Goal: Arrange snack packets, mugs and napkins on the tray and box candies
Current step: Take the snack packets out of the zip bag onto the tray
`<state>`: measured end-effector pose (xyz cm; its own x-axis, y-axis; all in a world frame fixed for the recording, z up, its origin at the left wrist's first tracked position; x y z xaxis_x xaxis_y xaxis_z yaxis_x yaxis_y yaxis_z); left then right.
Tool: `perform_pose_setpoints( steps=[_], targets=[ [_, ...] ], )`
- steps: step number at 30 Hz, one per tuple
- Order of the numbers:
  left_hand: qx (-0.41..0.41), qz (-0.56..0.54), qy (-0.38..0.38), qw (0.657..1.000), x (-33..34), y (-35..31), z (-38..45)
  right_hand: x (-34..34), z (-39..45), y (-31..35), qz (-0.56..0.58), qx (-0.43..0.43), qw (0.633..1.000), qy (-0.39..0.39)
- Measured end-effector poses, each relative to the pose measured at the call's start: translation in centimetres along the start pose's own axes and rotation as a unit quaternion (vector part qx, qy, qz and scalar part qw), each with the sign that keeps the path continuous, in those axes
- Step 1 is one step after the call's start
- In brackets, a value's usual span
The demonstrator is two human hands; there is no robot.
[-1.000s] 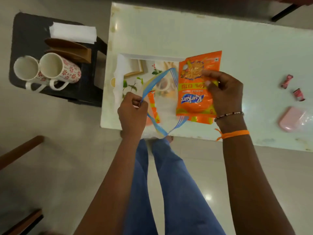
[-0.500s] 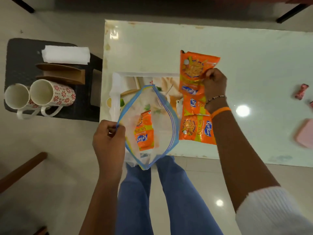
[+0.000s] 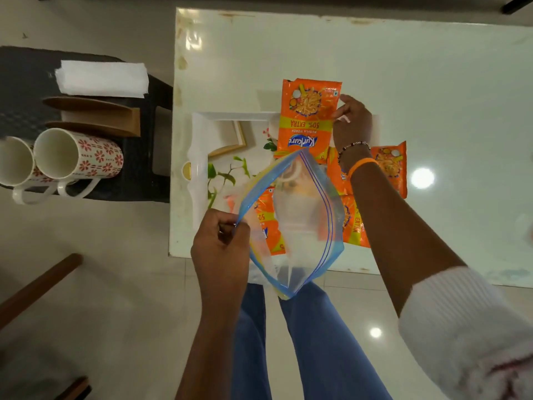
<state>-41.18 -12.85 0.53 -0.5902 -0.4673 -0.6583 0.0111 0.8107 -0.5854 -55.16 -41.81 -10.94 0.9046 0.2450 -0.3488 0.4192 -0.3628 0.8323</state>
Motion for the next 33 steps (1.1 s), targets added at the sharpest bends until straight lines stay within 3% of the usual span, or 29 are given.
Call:
perform_pose_setpoints(
  steps=[2,4,7,11,16,22,24,27,29,31,33],
  targets=[
    [-0.003,0.001,0.001,1.000,0.1,0.0,-0.1,-1.5,-1.9,1.1,-0.030,-0.059,0.998,0.005],
    [-0.004,0.003,0.005,1.000,0.2,-0.1,-0.2,-2.3,-4.0,0.9,-0.151,-0.126,0.979,0.056],
    [0.001,0.009,0.011,1.000,0.5,-0.3,-0.3,-2.5,-7.0,-3.1,-0.389,-0.117,0.904,0.133],
    [0.019,0.016,0.025,0.999,1.3,-0.9,-0.8,-2.2,-8.5,-6.4,-0.475,-0.145,0.854,0.159],
    [0.027,0.018,0.033,0.999,2.0,-0.5,-1.7,-2.3,-6.7,-5.8,-0.442,-0.176,0.872,0.118],
    [0.047,0.017,0.039,0.998,2.2,-0.7,-2.5,-2.1,-6.2,-3.6,-0.434,-0.185,0.868,0.155],
    [0.051,0.014,0.036,0.998,2.0,-0.9,-2.5,-3.2,-8.2,-1.0,-0.368,-0.195,0.898,0.143],
    [0.044,-0.001,0.023,0.999,1.2,-0.9,-2.8,-6.2,-13.4,5.6,-0.152,-0.260,0.951,0.073],
    [0.034,-0.023,0.006,0.999,0.1,-0.6,-3.3,-5.3,-17.0,7.9,-0.042,-0.236,0.960,0.144],
    [0.040,-0.042,-0.010,0.998,-0.9,-0.4,-3.9,-1.2,-20.0,6.8,-0.007,-0.116,0.955,0.273],
    [0.046,-0.067,-0.021,0.996,-2.1,0.2,-4.5,3.6,-22.0,3.7,-0.131,-0.052,0.924,0.357]
  ],
)
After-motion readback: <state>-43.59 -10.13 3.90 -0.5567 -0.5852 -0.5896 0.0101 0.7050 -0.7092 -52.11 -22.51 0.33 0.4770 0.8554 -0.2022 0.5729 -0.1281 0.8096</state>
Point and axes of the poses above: each hand's wrist, its own z-axis towards the middle knuckle, its own x-axis out of the palm, y = z × x, the point moved 10 cm from there along z, towards the middle knuckle, and after that the axes turned 12 degrees about z, right-handed, at the moved point
